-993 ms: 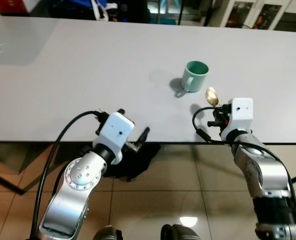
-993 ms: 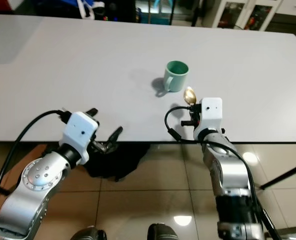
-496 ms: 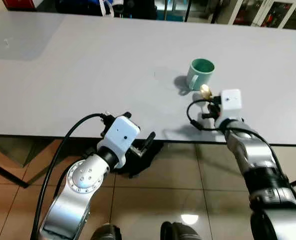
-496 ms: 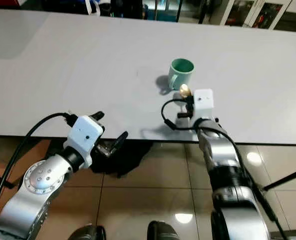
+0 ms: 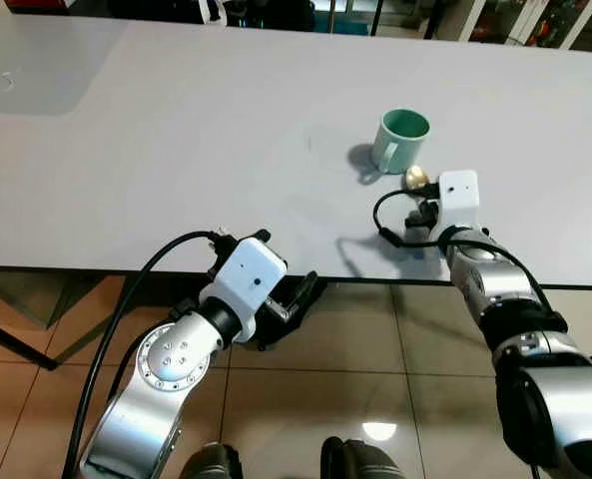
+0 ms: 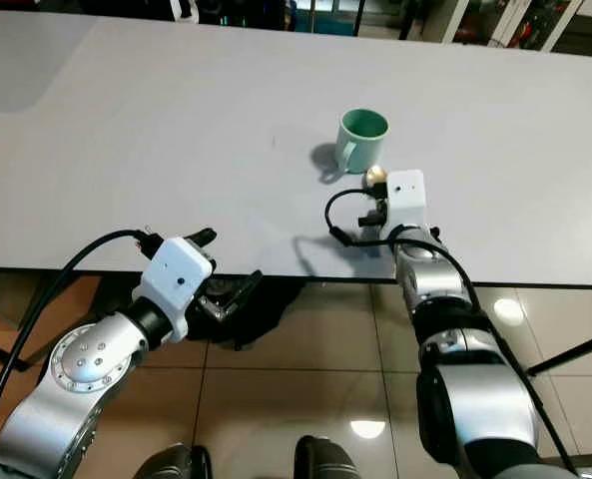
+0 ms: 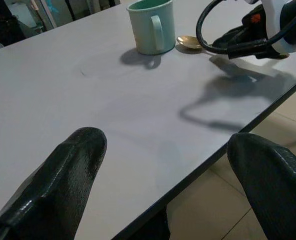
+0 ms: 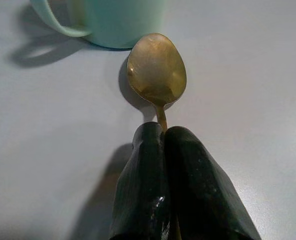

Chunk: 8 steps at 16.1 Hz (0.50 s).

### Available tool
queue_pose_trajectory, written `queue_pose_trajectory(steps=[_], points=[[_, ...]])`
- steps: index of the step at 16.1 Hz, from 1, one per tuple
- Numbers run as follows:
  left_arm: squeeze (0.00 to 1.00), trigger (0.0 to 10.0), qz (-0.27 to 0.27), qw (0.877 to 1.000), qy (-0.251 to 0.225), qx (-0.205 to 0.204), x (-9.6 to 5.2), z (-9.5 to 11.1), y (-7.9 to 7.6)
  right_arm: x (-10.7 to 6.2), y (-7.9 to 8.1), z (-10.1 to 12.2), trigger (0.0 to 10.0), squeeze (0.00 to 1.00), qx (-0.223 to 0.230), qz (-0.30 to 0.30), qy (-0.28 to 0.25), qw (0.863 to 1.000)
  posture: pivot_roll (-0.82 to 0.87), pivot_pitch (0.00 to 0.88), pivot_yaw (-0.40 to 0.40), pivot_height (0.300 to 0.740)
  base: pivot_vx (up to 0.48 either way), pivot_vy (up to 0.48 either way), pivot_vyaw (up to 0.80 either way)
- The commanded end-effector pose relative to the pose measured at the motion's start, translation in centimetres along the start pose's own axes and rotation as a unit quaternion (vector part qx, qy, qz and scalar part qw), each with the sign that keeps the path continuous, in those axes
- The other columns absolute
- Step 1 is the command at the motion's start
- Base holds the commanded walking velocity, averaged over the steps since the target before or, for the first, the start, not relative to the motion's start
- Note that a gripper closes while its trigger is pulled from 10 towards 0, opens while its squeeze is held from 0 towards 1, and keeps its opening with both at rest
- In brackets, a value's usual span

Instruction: Setting the table

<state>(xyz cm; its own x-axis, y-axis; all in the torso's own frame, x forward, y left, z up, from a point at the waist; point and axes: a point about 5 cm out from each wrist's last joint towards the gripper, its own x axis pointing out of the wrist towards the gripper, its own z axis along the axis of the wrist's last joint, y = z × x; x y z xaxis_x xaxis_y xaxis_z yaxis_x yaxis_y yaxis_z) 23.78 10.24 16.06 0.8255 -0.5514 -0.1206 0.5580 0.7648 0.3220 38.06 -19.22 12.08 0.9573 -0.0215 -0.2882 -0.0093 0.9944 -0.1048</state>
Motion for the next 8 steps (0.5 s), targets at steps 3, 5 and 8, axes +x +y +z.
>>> queue_pose_trajectory(steps=[3,5,8], points=[[0.0,10.0,-0.045,0.999,-0.013,-0.019,-0.3,0.5,-1.1,0.3,0.2,0.4,10.0,0.0,0.017,-0.002,-0.009,1.0,-0.02,0.187,-0.061,0.74,0.0,0.0,0.0],[0.0,10.0,-0.127,0.991,-0.016,-0.046,-1.3,0.7,-2.9,0.4,0.5,0.4,10.0,0.0,0.011,0.001,-0.012,1.0,-0.02,0.187,-0.061,0.74,0.0,0.0,0.0],[0.0,10.0,-0.147,0.988,-0.012,-0.048,-1.6,0.6,-3.4,0.5,0.6,0.3,10.0,0.0,0.011,0.003,-0.012,1.0,-0.01,0.186,-0.063,0.74,0.0,0.0,0.0]])
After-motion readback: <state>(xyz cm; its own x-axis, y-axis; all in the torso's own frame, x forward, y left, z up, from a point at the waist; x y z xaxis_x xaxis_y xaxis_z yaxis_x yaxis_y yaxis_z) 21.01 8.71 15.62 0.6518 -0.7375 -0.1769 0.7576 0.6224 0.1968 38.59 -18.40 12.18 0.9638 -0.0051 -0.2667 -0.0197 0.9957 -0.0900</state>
